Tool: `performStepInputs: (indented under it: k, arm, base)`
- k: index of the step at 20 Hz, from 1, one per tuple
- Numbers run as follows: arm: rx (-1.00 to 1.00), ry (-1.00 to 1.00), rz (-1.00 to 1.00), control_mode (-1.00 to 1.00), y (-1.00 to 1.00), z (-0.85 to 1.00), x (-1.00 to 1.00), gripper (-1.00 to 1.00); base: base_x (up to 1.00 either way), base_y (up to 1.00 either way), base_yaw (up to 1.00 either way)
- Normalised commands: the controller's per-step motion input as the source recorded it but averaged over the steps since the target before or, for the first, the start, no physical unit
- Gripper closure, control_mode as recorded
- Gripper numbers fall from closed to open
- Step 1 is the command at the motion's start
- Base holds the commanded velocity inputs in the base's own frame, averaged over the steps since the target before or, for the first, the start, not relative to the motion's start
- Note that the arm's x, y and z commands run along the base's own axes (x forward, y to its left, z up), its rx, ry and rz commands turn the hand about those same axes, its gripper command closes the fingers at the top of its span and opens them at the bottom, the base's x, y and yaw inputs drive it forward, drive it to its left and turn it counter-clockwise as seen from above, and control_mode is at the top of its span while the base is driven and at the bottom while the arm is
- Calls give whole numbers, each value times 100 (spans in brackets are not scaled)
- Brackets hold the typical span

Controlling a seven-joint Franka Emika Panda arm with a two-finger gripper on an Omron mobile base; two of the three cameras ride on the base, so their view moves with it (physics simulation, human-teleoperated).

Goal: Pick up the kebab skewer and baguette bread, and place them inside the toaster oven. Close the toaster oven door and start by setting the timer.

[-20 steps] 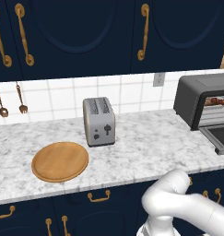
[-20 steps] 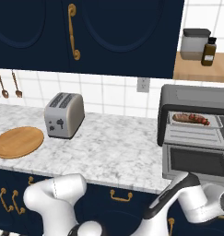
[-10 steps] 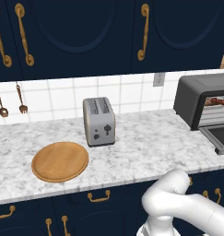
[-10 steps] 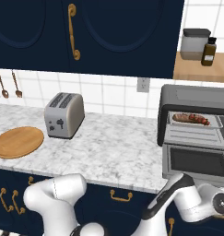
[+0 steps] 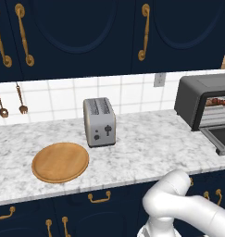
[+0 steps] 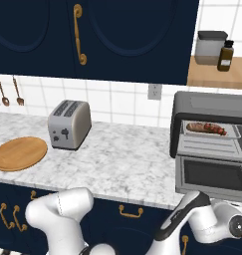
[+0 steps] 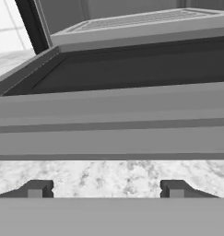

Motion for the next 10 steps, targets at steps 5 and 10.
performStepInputs:
  k: [5,10]
  arm:
    - [0,-6,0,-100,0,-21,17,-100]
    - [0,0,0,-100,0,-24,0,-100]
  base:
    - [0,0,0]
    - [0,0,0]
